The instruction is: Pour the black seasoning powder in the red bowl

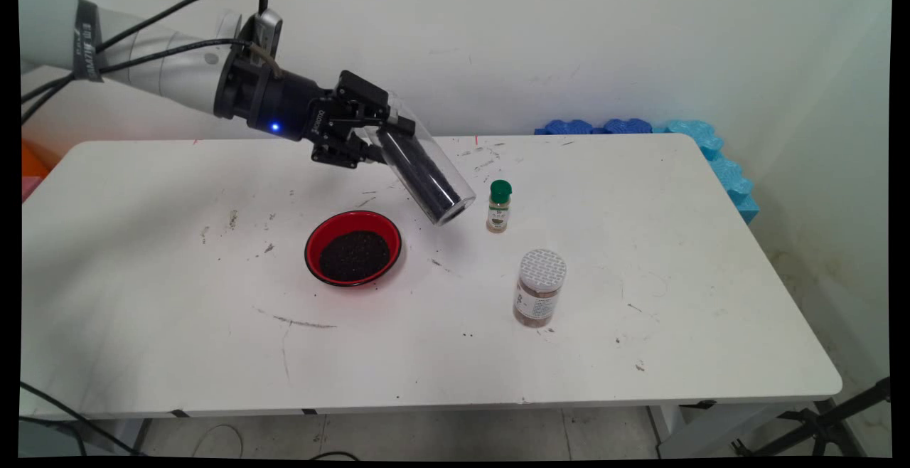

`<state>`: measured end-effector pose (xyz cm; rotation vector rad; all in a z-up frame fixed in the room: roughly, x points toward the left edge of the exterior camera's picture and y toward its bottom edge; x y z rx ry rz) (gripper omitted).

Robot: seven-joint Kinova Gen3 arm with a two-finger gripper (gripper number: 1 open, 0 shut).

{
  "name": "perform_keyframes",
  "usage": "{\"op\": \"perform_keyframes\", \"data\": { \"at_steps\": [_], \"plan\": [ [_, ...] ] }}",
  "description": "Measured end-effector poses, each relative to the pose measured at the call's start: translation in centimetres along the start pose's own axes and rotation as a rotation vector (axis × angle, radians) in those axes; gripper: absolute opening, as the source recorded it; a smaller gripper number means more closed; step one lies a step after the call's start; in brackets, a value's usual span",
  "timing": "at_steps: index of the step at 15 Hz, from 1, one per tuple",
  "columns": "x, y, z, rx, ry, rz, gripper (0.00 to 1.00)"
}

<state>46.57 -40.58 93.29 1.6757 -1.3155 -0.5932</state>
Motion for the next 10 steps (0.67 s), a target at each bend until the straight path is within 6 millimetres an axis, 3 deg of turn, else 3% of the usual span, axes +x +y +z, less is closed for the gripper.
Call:
{"op": "perform_keyframes", "data": {
  "at_steps": [10],
  "plan": [
    [0.0,2.0,0.3,0.019,-0.028,0.358,0.00]
  ]
}}
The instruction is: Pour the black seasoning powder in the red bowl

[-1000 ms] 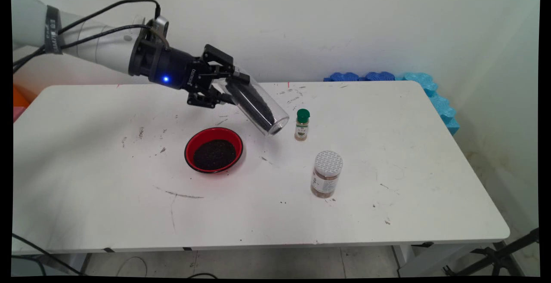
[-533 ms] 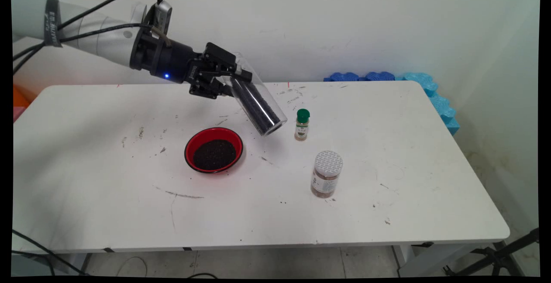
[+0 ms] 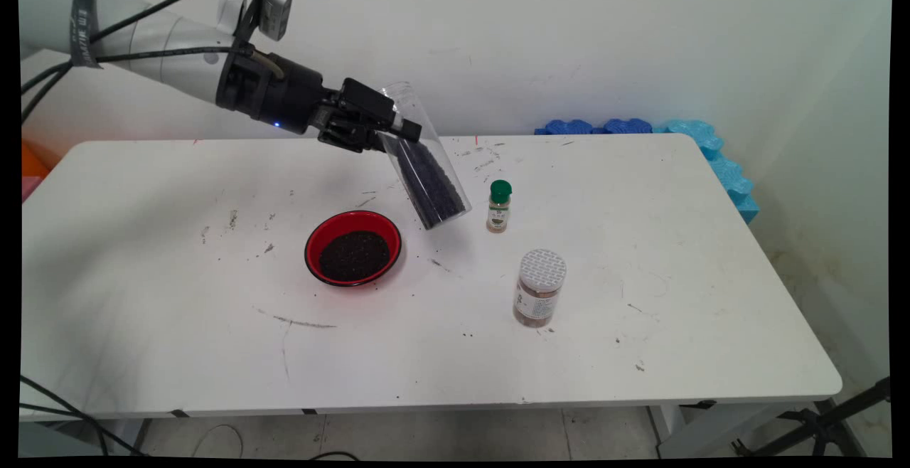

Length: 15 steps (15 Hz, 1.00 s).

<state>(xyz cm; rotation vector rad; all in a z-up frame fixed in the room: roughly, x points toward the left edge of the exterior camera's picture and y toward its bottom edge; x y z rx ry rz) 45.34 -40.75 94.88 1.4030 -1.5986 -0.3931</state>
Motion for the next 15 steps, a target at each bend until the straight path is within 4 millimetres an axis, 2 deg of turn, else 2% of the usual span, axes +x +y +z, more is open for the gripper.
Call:
{"op": "perform_keyframes", "data": {
  "at_steps": [15],
  "plan": [
    [-0.1,2.0,0.8,0.074,-0.039,0.596,0.00]
  ]
}}
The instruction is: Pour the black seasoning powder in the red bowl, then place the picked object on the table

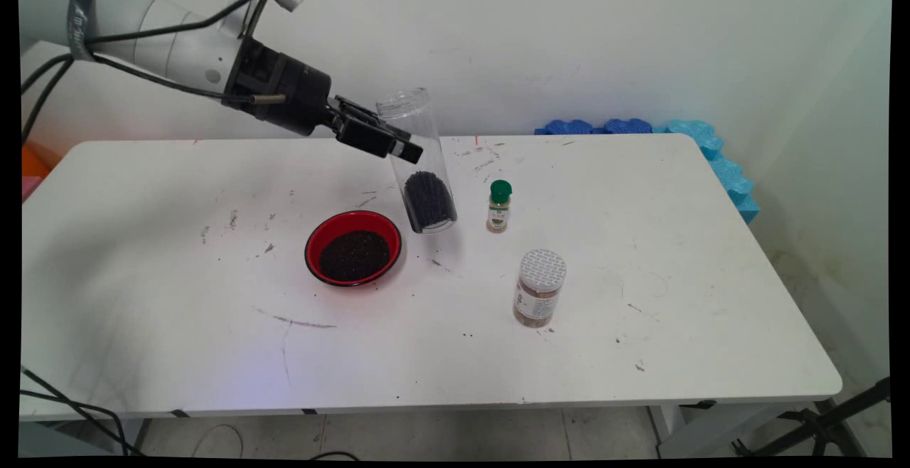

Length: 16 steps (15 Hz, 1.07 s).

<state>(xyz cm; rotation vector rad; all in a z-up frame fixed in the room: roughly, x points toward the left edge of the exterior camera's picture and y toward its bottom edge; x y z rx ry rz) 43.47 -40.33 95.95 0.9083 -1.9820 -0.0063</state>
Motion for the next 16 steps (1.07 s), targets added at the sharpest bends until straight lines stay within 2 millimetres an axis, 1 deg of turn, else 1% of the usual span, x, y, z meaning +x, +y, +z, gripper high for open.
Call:
{"op": "perform_keyframes", "data": {
  "at_steps": [5,11,16],
  "plan": [
    [0.4,0.7,0.2,0.050,0.008,0.128,0.00],
    [0.4,2.0,2.0,0.095,-0.052,0.337,0.00],
    [0.0,2.5,3.2,0.118,-0.088,0.436,0.00]
  ]
}}
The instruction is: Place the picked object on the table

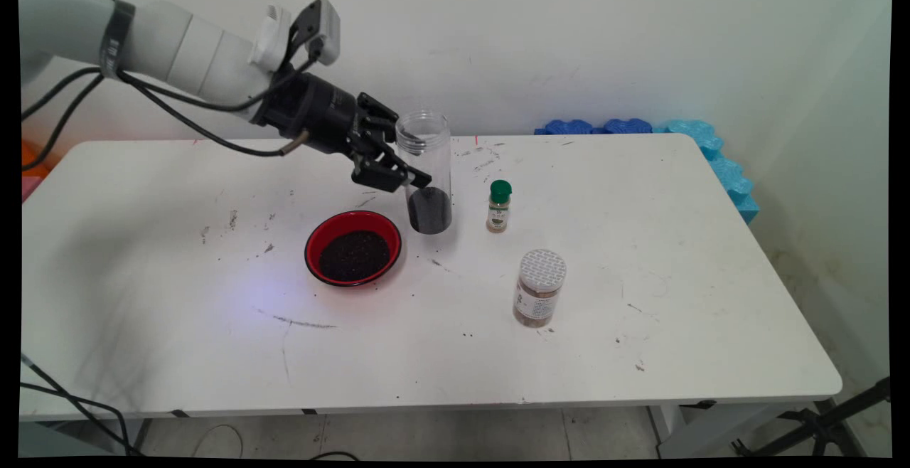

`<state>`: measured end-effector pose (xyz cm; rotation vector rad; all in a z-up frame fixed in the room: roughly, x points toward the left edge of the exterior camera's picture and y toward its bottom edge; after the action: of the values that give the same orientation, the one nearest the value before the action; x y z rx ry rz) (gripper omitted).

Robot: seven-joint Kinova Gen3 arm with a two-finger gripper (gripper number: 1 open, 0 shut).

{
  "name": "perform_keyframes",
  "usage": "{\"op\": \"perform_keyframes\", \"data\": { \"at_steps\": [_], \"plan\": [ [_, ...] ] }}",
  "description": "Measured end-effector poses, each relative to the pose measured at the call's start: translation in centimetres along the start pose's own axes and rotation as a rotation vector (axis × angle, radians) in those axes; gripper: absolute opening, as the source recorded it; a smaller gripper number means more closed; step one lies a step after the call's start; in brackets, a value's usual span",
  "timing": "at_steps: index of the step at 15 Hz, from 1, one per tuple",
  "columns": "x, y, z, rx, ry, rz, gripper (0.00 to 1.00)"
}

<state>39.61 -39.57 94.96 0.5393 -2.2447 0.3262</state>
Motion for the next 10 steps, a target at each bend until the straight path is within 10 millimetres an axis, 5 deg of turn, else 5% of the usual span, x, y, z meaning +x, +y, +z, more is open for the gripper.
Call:
{"op": "perform_keyframes", "data": {
  "at_steps": [10],
  "plan": [
    [-0.7,1.4,5.8,0.037,-0.017,0.017,0.00]
  ]
}}
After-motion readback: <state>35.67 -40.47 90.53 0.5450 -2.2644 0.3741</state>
